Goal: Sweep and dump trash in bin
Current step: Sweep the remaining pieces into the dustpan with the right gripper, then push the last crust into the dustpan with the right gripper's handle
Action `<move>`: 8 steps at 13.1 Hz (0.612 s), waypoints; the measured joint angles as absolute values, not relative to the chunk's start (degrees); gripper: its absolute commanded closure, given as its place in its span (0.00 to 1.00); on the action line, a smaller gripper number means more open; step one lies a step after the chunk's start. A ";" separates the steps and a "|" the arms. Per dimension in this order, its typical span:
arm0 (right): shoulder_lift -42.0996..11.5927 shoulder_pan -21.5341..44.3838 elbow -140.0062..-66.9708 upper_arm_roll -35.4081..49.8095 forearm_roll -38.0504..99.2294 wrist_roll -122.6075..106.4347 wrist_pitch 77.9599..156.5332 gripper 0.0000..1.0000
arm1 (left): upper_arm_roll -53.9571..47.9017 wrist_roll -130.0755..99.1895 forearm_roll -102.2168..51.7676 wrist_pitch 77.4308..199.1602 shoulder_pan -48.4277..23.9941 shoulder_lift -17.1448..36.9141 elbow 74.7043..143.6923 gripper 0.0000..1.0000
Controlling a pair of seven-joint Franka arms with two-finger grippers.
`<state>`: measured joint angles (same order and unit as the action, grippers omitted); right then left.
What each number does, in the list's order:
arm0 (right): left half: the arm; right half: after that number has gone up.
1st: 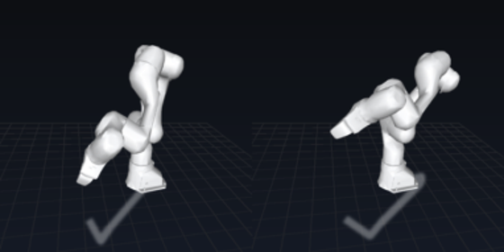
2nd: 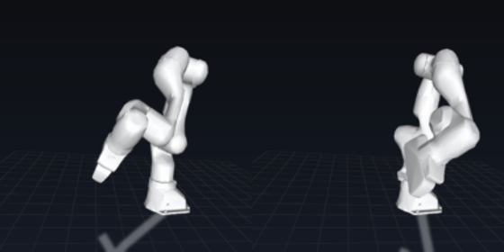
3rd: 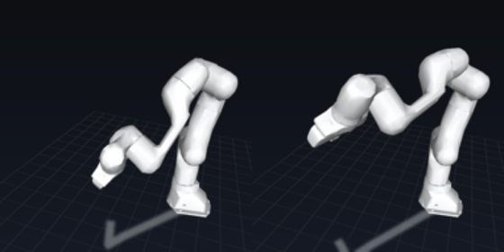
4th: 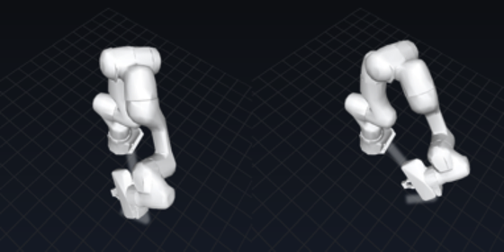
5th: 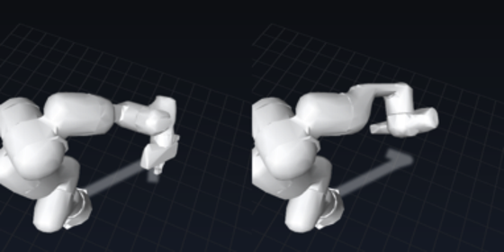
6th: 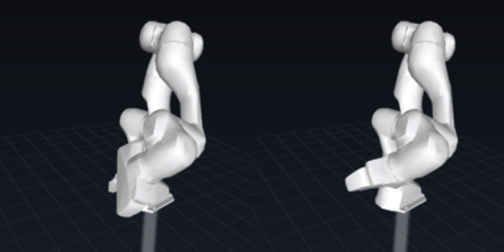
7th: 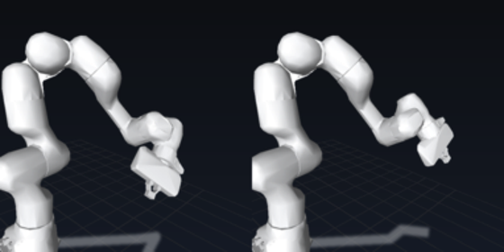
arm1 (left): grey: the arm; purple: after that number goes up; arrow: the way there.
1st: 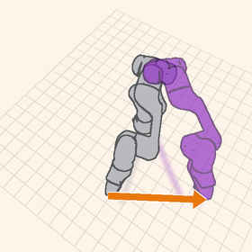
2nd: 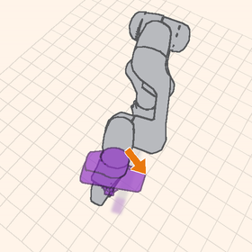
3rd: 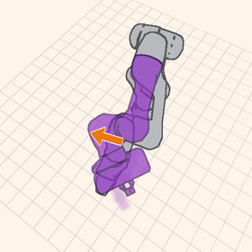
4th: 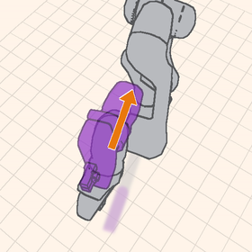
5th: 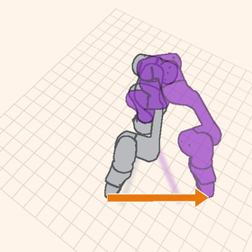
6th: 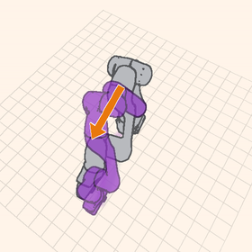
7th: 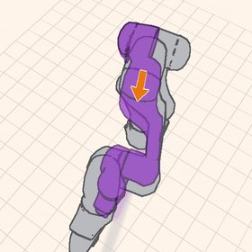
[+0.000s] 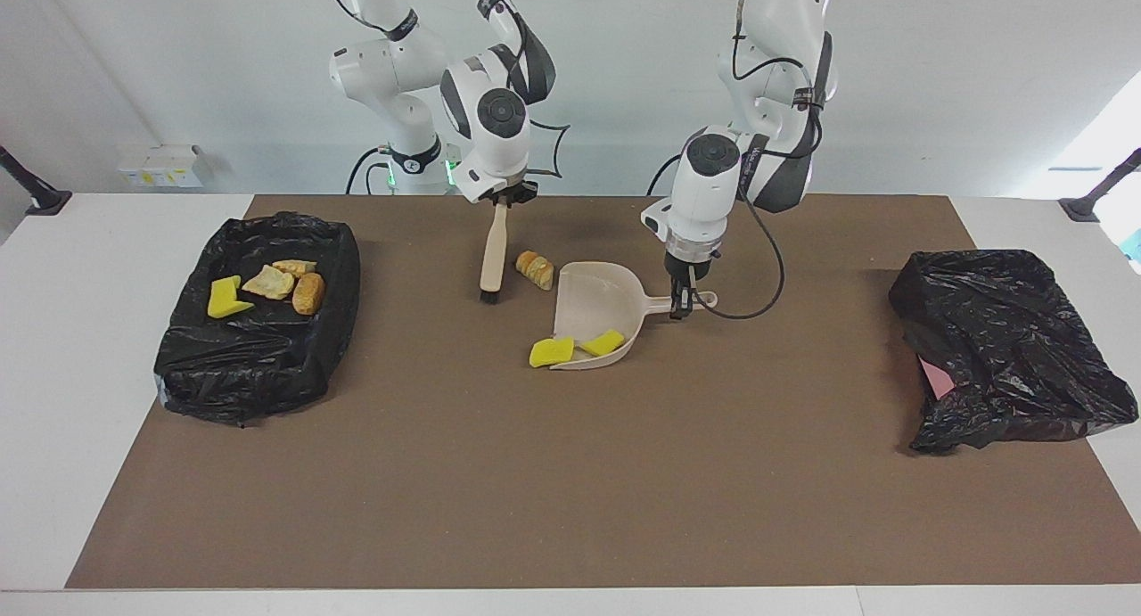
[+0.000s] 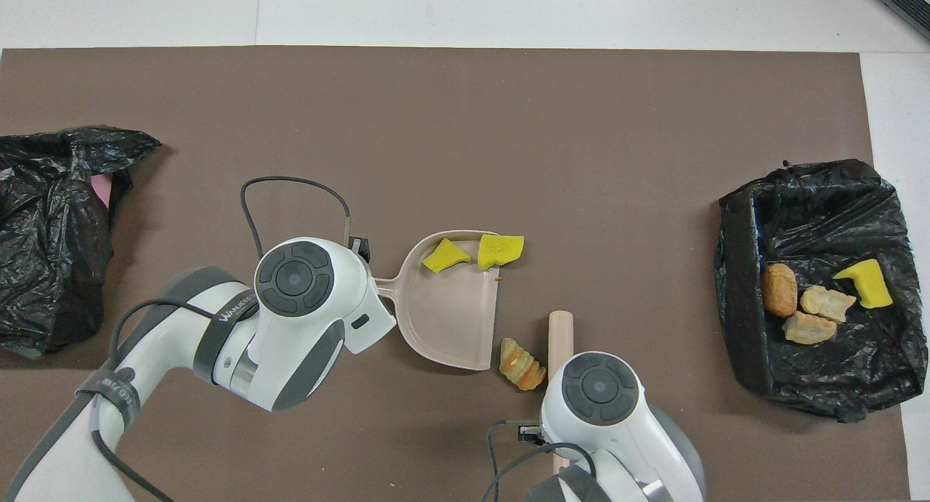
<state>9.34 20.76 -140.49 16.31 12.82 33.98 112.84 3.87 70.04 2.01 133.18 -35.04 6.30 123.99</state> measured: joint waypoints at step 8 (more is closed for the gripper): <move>3.65 22.99 -132.67 16.34 21.09 30.49 119.18 1.00 | 3.74 71.03 2.12 133.21 -35.81 6.12 124.03 1.00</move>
<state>3.65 22.99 -132.67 16.34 21.09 30.49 119.18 3.74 71.03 2.12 133.21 -35.81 6.12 124.03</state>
